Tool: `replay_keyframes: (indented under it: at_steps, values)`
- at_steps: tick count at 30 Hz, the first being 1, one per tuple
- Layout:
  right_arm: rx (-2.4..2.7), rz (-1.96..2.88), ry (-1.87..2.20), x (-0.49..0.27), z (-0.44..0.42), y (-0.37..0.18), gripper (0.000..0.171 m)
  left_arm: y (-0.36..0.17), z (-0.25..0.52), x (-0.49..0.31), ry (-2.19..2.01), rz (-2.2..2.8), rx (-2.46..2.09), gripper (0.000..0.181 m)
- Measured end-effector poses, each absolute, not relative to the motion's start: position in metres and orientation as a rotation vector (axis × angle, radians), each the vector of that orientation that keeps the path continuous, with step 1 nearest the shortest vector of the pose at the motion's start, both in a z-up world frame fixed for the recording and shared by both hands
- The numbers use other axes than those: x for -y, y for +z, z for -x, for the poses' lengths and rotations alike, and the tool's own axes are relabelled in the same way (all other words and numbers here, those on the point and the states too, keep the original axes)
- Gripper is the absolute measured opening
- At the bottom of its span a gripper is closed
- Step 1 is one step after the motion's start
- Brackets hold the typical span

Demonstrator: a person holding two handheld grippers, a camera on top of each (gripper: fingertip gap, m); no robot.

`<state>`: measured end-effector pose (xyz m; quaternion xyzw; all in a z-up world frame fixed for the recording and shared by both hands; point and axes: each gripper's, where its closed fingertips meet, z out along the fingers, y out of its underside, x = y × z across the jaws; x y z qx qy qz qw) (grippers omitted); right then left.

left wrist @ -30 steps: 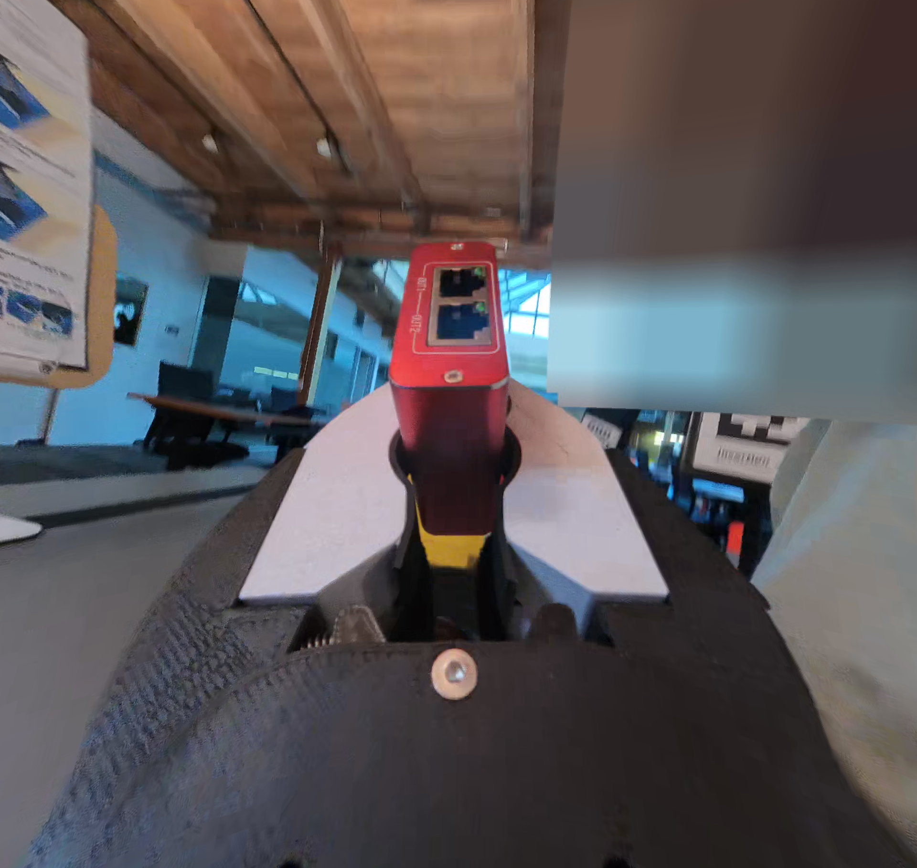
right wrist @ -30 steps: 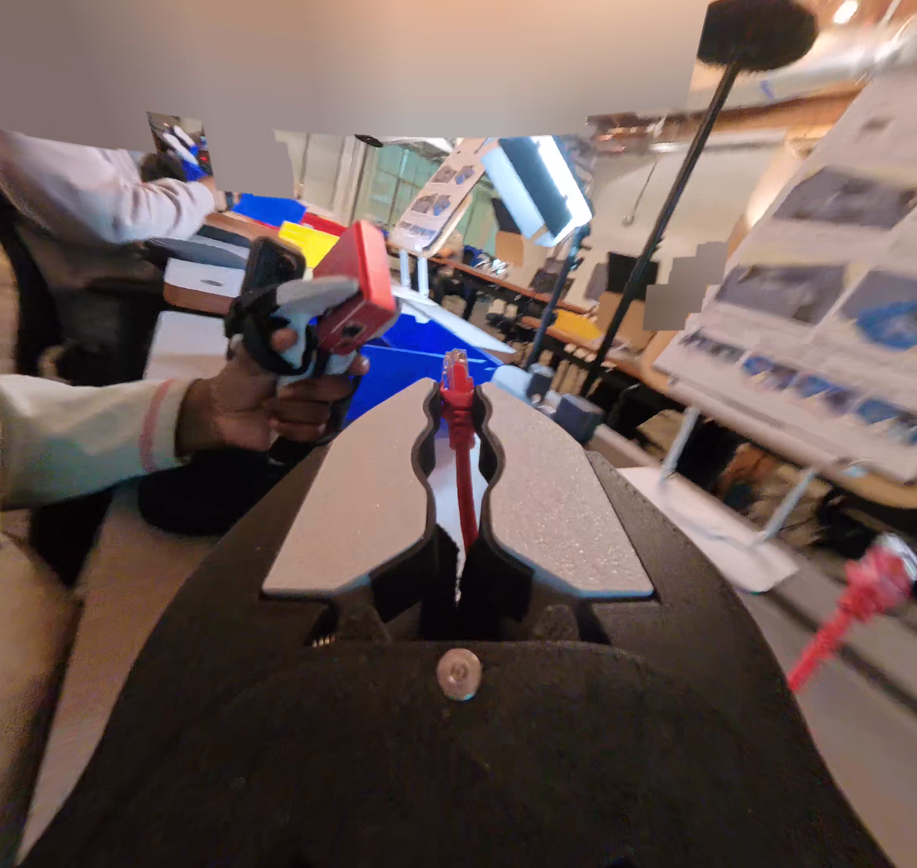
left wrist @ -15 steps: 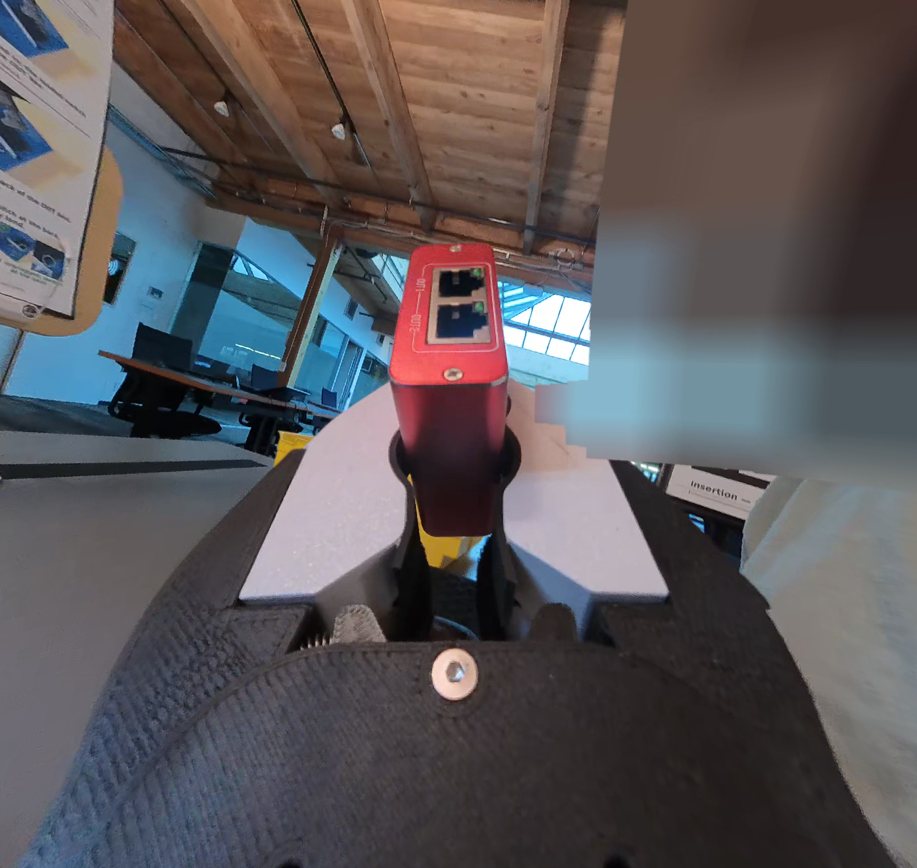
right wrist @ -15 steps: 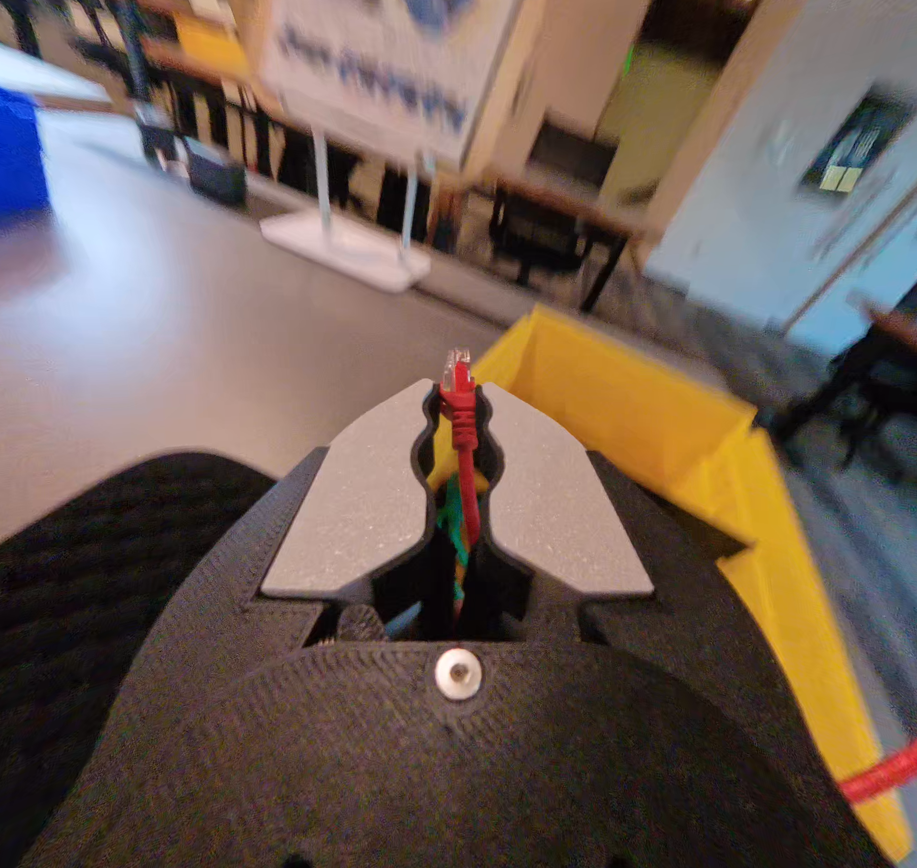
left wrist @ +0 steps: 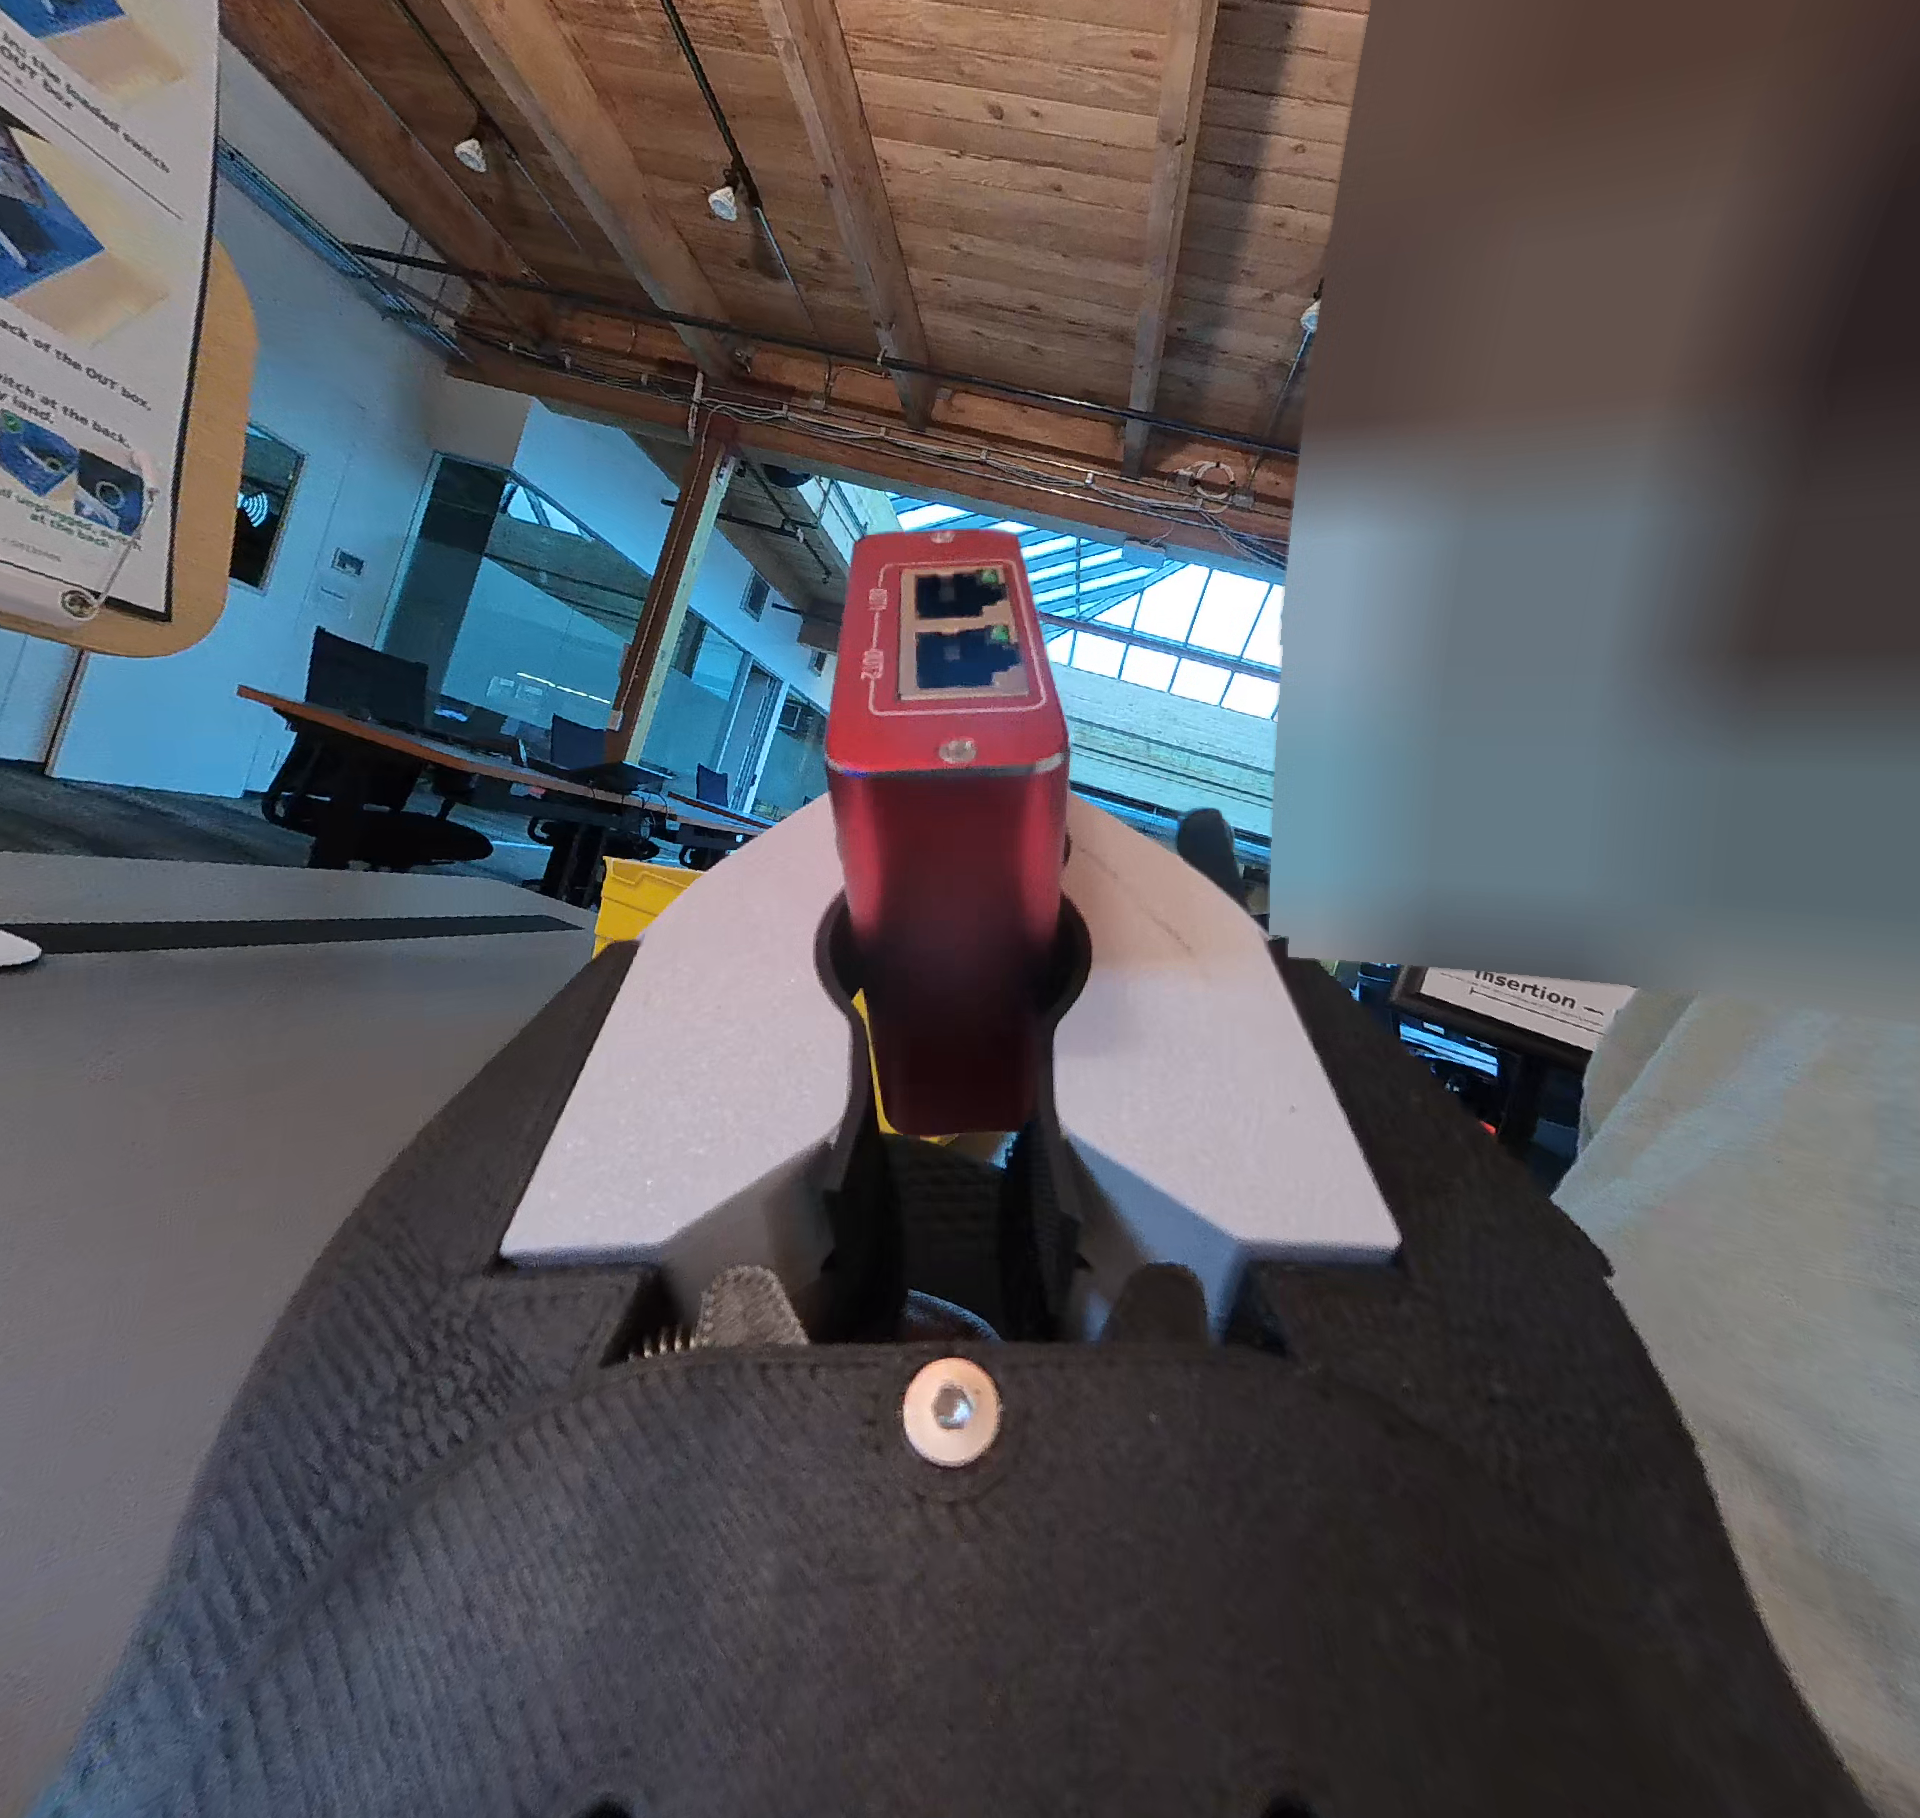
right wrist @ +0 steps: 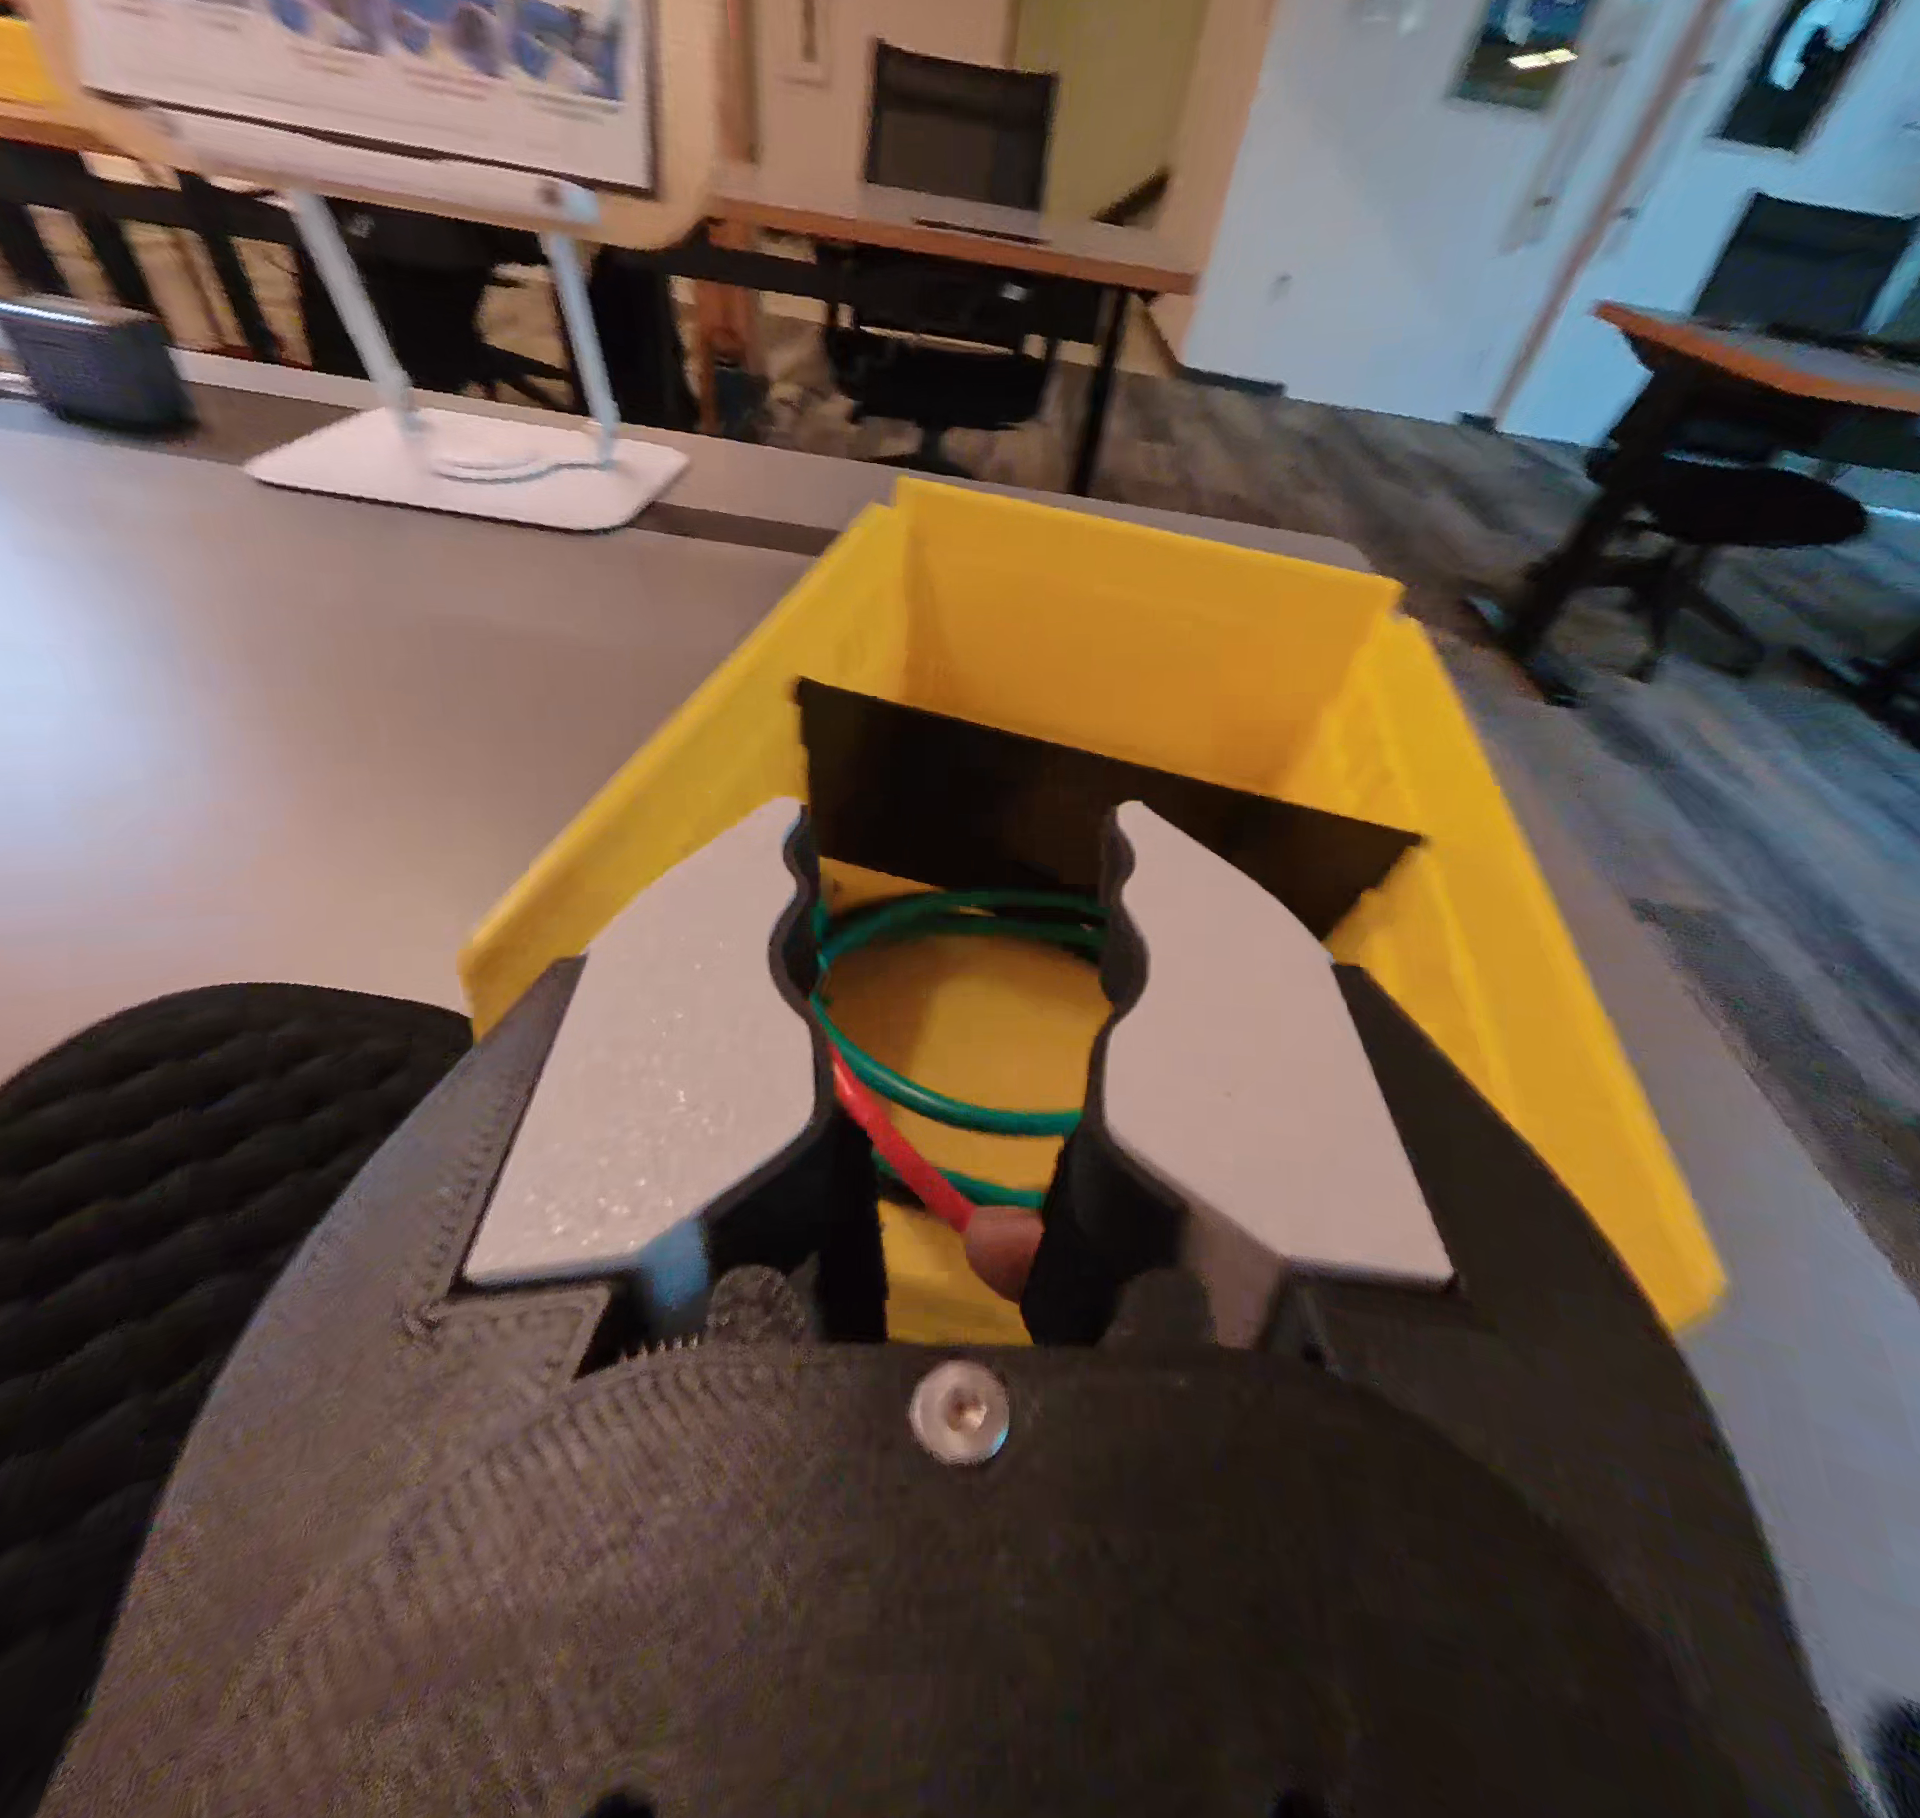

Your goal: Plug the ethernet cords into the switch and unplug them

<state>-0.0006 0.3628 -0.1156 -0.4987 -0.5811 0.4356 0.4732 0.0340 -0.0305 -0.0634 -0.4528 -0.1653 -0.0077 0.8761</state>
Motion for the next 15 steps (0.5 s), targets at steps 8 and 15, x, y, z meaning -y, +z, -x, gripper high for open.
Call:
replay_keyframes:
  at_steps: [8, 15]
  values:
    - [1.598, 0.871, 1.612, -0.250, -0.016, -0.077, 0.060, -0.079, -0.034, 0.014, -0.083, 1.068, 0.368, 0.029]
    - [1.912, 0.264, 2.017, -0.088, -0.059, -0.053, 0.065, -0.107, -0.046, -0.019, 0.059, 1.369, 0.269, 0.029]
